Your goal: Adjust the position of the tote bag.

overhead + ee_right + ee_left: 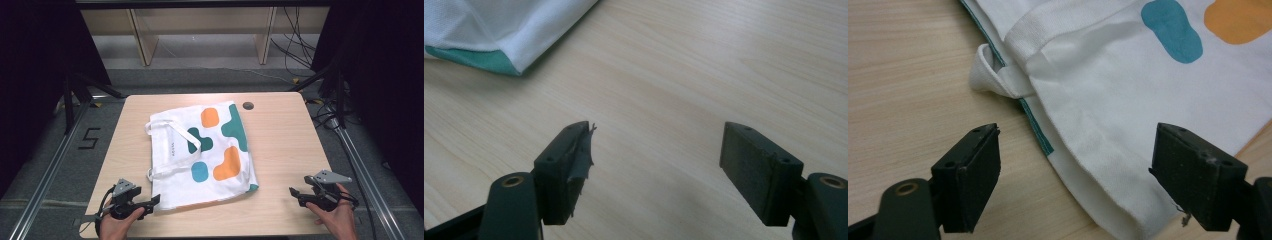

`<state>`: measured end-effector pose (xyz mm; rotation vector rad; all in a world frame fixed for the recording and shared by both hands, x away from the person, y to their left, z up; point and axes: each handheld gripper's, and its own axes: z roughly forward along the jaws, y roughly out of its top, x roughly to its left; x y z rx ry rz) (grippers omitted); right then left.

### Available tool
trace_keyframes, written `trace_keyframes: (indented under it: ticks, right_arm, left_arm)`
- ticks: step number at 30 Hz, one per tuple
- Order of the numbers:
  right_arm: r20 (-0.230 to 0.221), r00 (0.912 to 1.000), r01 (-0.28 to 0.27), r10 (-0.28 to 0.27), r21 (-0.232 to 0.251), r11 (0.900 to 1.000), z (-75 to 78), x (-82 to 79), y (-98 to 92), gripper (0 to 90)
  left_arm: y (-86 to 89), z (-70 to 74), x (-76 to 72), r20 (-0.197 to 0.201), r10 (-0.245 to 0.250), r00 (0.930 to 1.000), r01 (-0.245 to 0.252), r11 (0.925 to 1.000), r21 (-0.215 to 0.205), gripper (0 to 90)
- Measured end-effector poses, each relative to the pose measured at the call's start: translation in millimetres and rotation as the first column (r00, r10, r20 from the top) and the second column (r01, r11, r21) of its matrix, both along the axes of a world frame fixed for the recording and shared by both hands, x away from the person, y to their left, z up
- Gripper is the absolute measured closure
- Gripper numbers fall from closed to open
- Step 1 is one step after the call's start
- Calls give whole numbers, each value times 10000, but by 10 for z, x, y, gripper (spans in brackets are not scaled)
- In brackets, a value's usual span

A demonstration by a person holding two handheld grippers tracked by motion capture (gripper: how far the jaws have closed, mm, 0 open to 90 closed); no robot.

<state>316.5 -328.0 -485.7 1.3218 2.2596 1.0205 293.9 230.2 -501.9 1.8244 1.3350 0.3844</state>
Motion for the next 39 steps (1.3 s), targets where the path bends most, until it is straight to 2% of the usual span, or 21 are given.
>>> trace_keyframes:
  ticks: [3, 4, 5, 7, 9, 10, 14, 15, 16, 17, 19, 21, 22, 26, 28, 29, 32, 34, 35, 38, 39]
  right_arm:
    - [151, 9998, 93, -90, -149, 9998, -2, -1, 5, 297]
    - [104, 9999, 77, -75, -176, 9998, 1, -3, 4, 297]
    - [104, 9999, 77, -75, -176, 9998, 1, -3, 4, 297]
    - [286, 9995, -154, 162, -276, 9995, -2, 19, -13, 297]
    - [165, 9999, 39, -37, -136, 9999, -8, 6, 11, 297]
    - [165, 9992, -349, 354, -305, 9989, -9, 32, -10, 297]
    - [252, 9997, 1, 5, -252, 9997, -13, 15, 19, 297]
    - [304, 9995, -70, 79, -286, 9996, -16, 23, 17, 297]
    - [251, 9992, -302, 308, -259, 9992, -21, 41, 6, 297]
    - [87, 9989, -457, 460, -343, 9984, -14, 48, -2, 296]
    - [30, 9993, -365, 366, -327, 9988, -19, 48, 11, 295]
    - [-18, 9996, -286, 286, -356, 9990, -18, 47, 16, 294]
    - [54, 9991, -412, 413, -262, 9988, -18, 52, 14, 294]
    - [112, 9992, -386, 390, -366, 9986, -24, 59, 13, 294]
    - [337, 9978, -554, 571, -474, 9973, -28, 71, 12, 294]
    - [-85, 9984, -558, 555, -330, 9979, -24, 65, 22, 294]
    - [-2, 9988, -498, 498, -321, 9982, -27, 59, 26, 295]
    - [421, 9988, -234, 255, -502, 9985, -28, 55, 27, 295]
    - [110, 9996, -264, 268, -419, 9988, -22, 49, 33, 295]
    - [340, 9986, -383, 401, -504, 9980, -24, 57, 25, 295]
    - [232, 9991, -339, 349, -417, 9986, -25, 55, 31, 295]
  left_arm:
    - [3, -1, 6, -107, -58, 9999, 58, 10000, -26, 192]
    - [27, 11, 11, -292, -313, 9991, 323, 9989, 337, 200]
    - [27, 11, 11, -292, -313, 9991, 323, 9989, 337, 215]
    - [-15, -2, 16, -77, -55, 10000, 55, 10000, -6, 234]
    - [-8, 13, 35, -28, -211, 9998, 212, 9996, 198, 238]
    - [-14, 18, 51, -21, -189, 9998, 190, 9993, 309, 241]
    - [-30, 32, 152, 214, -125, 9997, 115, 9989, 463, 264]
    - [-47, 39, 181, 358, -66, 9993, 54, 9994, 335, 272]
    - [-41, 57, 209, 390, -132, 9991, 109, 9982, 594, 299]
    - [-48, 59, 248, 484, -117, 9988, 91, 9985, 534, 317]
    - [-39, 63, 337, 394, -331, 9987, 304, 9973, 670, 371]
    - [-65, 31, 431, 147, -190, 9997, 185, 9994, 281, 382]
    - [-36, 26, 470, -184, -467, 9987, 477, 9972, 584, 391]
    - [-24, 1, 562, -306, -447, 9985, 462, 9977, 494, 422]
    - [-25, -9, 591, -159, -382, 9991, 392, 9973, 616, 456]
    - [-33, -4, 601, -143, -356, 9993, 365, 9969, 700, 493]
    - [-53, -29, 642, -249, -314, 9992, 334, 9959, 841, 532]
    - [-50, -25, 655, -173, -407, 9990, 424, 9922, 1173, 630]
    - [-46, -30, 663, -136, -513, 9986, 525, 9922, 1130, 693]
    - [-64, -32, 653, -87, -887, 9960, 891, 9899, 1099, 775]
    - [-81, -41, 650, -39, -894, 9960, 894, 9922, 872, 808]
